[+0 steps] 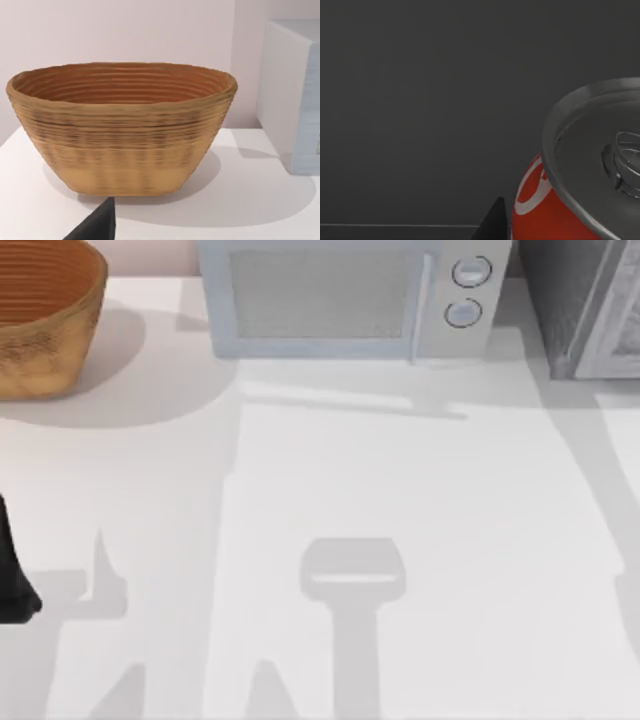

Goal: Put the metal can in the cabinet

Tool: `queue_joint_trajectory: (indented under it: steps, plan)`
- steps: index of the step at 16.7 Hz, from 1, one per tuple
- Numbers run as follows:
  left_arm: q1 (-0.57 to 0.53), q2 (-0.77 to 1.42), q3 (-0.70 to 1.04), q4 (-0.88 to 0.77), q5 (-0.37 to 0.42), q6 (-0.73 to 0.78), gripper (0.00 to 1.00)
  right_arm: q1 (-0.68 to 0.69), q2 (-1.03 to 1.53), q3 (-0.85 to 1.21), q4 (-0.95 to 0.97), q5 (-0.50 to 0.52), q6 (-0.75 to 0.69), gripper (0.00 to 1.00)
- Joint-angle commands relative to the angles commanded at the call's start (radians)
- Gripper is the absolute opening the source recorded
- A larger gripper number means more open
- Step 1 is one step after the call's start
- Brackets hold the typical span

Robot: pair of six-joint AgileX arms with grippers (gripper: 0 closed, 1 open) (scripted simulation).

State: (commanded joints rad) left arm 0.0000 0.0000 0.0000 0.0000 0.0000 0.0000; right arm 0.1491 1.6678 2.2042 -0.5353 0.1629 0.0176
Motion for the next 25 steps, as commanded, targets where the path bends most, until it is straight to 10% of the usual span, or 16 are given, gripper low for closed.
queue_joint_trajectory:
  steps: [22, 25]
  plan:
    - [0.000, 0.000, 0.000, 0.000, 0.000, 0.000, 1.00, -0.051, 0.423, 0.566, -0.146, -0.042, 0.000, 0.00]
    - [0.000, 0.000, 0.000, 0.000, 0.000, 0.000, 1.00, -0.051, 0.423, 0.566, -0.146, -0.042, 0.000, 0.23]
